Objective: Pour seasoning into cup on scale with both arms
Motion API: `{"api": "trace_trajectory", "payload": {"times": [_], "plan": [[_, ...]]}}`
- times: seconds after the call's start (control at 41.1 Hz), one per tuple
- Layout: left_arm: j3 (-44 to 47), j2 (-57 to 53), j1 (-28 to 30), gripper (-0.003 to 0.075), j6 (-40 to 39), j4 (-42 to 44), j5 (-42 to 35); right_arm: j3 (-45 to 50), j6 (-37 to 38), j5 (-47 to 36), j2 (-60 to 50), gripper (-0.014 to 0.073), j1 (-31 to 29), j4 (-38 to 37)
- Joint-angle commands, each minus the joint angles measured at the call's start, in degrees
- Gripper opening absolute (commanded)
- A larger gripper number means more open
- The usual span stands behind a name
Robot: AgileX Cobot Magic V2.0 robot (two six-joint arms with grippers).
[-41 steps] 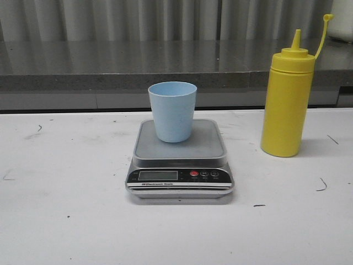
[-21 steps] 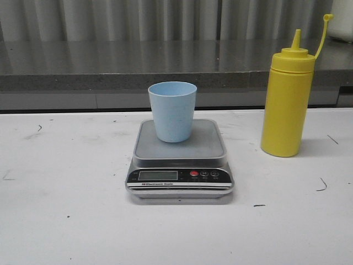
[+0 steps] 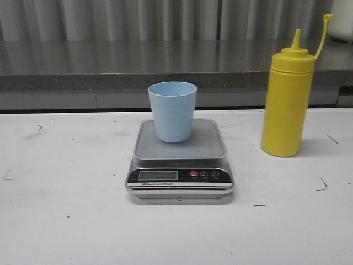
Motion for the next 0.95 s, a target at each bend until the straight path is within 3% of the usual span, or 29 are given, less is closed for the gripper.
{"api": "trace_trajectory", "payload": {"times": [0.0, 0.923], "plan": [[1.4, -0.9, 0.2, -0.0020, -0.3, 0.3, -4.8, -0.4, 0.1, -4.1, -0.9, -0.0067, 0.2, 0.0], [1.4, -0.9, 2.4, -0.0020, -0.3, 0.3, -4.8, -0.4, 0.1, -4.1, -0.9, -0.0067, 0.2, 0.0]]}}
